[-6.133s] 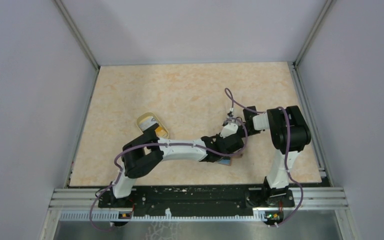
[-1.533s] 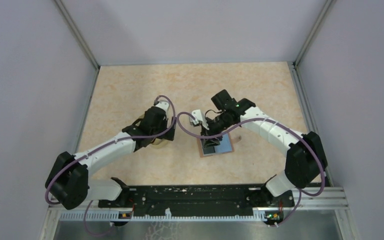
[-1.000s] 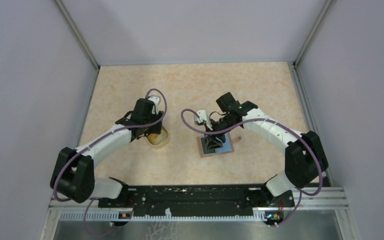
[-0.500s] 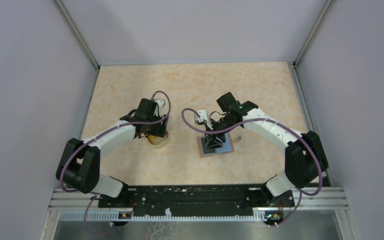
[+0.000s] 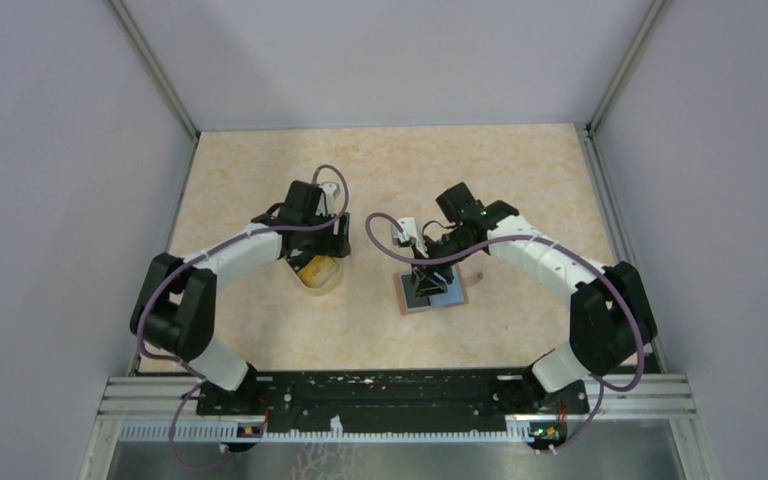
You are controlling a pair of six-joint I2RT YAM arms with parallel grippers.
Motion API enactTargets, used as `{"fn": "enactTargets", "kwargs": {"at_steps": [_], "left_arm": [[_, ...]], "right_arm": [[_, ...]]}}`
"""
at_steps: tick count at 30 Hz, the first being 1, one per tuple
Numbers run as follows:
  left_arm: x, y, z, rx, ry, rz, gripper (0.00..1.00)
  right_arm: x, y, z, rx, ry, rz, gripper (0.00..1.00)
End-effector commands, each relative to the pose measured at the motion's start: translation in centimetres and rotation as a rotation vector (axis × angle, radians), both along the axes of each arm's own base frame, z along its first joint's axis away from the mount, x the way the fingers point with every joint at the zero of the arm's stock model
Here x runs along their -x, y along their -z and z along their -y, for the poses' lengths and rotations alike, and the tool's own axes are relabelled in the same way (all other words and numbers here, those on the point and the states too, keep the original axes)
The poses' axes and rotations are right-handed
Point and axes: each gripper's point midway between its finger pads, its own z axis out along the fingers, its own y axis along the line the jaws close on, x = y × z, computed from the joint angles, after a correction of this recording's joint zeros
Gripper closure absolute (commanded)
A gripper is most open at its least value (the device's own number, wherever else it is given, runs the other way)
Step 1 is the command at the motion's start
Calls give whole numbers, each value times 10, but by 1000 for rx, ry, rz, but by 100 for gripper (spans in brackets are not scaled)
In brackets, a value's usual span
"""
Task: Put the credit cards into the card holder
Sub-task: Pick up the credit card from the storage box.
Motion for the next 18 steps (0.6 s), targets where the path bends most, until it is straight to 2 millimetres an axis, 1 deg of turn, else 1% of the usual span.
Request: {"fn": "enactTargets", "kwargs": {"at_steps": [1,3,5,6,7,9,14,16,18], "left_arm": [[-10,-32,1,56,-44,102,24],[-5,-52,-4,66,-49,167,27],[0,-66,-11,69,-53,217,29],[3,-68,-13,71,-52,228,33],[8,-68,-14,71,-50,228,40],[17,-60,-16,64,-49,186,58],[41,-27,-20,30,-54,10,91],[47,-15,-22,12,-52,-31,98],[52,-5,-20,12,-36,-64,100]], "right_arm": [[0,-11,-1,-47,-13,8,57],[0,-11,-1,-49,-16,5,57],[1,-11,-1,-49,-19,1,57],[1,-11,-1,-48,-20,0,57],[1,-11,-1,-47,-20,-2,57],[1,-12,-1,-48,-19,0,57],[1,-13,-1,-50,-17,4,57],[1,-13,-1,-50,-17,4,57],[1,-13,-1,-49,-17,3,57]]}}
